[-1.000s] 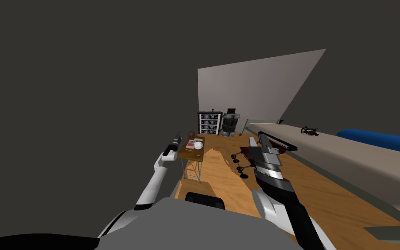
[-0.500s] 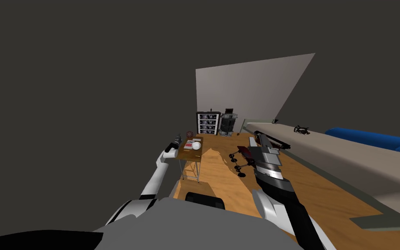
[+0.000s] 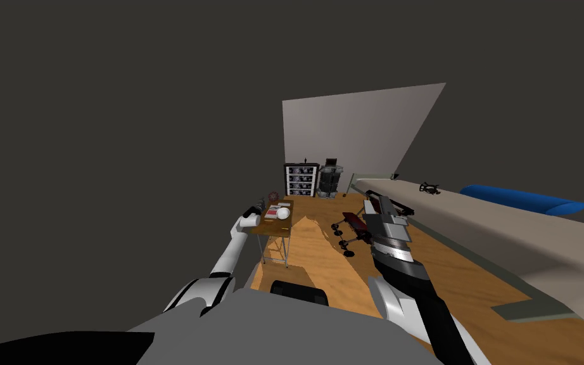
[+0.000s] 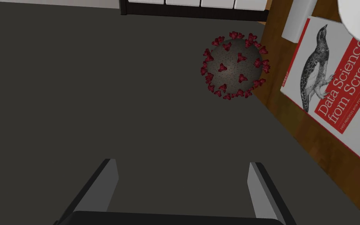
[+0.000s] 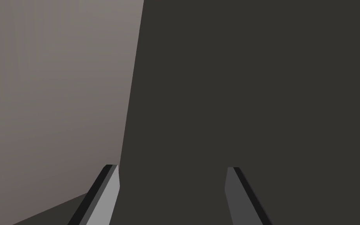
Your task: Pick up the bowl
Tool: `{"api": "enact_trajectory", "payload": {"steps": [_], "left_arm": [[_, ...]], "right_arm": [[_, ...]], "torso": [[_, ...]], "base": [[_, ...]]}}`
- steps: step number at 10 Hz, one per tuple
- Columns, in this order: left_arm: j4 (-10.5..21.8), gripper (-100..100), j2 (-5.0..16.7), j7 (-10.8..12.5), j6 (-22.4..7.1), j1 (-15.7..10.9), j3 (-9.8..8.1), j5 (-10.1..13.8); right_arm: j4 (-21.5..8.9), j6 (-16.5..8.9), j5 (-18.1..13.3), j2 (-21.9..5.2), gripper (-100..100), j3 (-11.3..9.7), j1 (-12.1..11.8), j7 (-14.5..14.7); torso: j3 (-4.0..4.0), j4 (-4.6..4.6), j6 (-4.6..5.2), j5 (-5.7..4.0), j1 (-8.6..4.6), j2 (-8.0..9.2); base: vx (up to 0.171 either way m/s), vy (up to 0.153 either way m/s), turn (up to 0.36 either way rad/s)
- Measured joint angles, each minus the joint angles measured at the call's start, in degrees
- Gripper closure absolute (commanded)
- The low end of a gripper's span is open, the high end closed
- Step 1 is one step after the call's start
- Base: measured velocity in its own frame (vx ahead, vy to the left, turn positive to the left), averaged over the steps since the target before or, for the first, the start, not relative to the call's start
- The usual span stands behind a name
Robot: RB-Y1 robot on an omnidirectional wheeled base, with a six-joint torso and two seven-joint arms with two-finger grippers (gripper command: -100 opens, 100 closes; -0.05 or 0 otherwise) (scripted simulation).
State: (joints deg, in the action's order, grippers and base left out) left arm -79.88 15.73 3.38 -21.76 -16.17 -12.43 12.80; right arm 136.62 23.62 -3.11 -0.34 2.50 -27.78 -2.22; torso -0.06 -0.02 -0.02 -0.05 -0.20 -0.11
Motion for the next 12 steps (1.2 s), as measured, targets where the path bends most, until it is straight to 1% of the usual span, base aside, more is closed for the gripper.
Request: {"api": "enact_trajectory", "payload": {"steps": [2,3,5,7,8,9,10,12], "left_arm": [[4.1,-100,0.9,0.3,-2.4,-2.0,-0.15,0.6],[5.5,-100,0.9,0.4,-4.1,-2.7,-0.35,0.5],[8.4,-100,2.3,0.6,-7.1,-3.8,-0.36,1.8],[12.1,-100,2.4,1.0,-9.9,-6.1,-0.68,1.3],[14.5,-100,2.9,1.1,-11.1,-7.4,-0.75,1.6],[15.4,-100,3.1,1.2,-12.6,-7.6,-0.83,1.6],[17.4,-100,3.7,1.3,-14.1,-8.6,-0.9,2.1],[20.3,-100,4.3,1.4,-16.7,-9.5,-1.0,2.5]], "right_arm": [[0.0,0.0,0.0,0.0,0,0.0,0.0,0.0],[0.0,0.0,0.0,0.0,0,0.0,0.0,0.0],[0.0,0.0,0.0,0.0,0,0.0,0.0,0.0],[0.0,0.0,0.0,0.0,0,0.0,0.0,0.0],[0.0,0.0,0.0,0.0,0,0.0,0.0,0.0],[0.0,0.0,0.0,0.0,0,0.0,0.0,0.0],[0.0,0.0,0.0,0.0,0,0.0,0.0,0.0],[0.0,0.0,0.0,0.0,0,0.0,0.0,0.0]], "torso": [[-0.04,-0.02,-0.01,0.0,0.0,-0.07],[-0.03,-0.02,-0.02,0.01,0.02,-0.05],[0.0,-0.01,-0.03,0.01,0.03,0.0],[-0.06,-0.03,-0.03,-0.01,-0.06,-0.1],[-0.08,-0.03,-0.02,-0.01,-0.03,-0.13],[-0.05,-0.03,-0.03,0.0,0.02,-0.08],[-0.06,-0.03,-0.02,0.0,-0.02,-0.11],[-0.04,-0.02,-0.03,0.0,-0.02,-0.07]], "base": [[0.038,-0.055,-0.04],[0.02,-0.056,-0.051],[0.036,-0.069,-0.052],[0.054,-0.067,-0.03],[0.043,-0.051,-0.028],[0.053,-0.065,-0.044],[0.04,-0.057,-0.022],[0.044,-0.065,-0.033]]}}
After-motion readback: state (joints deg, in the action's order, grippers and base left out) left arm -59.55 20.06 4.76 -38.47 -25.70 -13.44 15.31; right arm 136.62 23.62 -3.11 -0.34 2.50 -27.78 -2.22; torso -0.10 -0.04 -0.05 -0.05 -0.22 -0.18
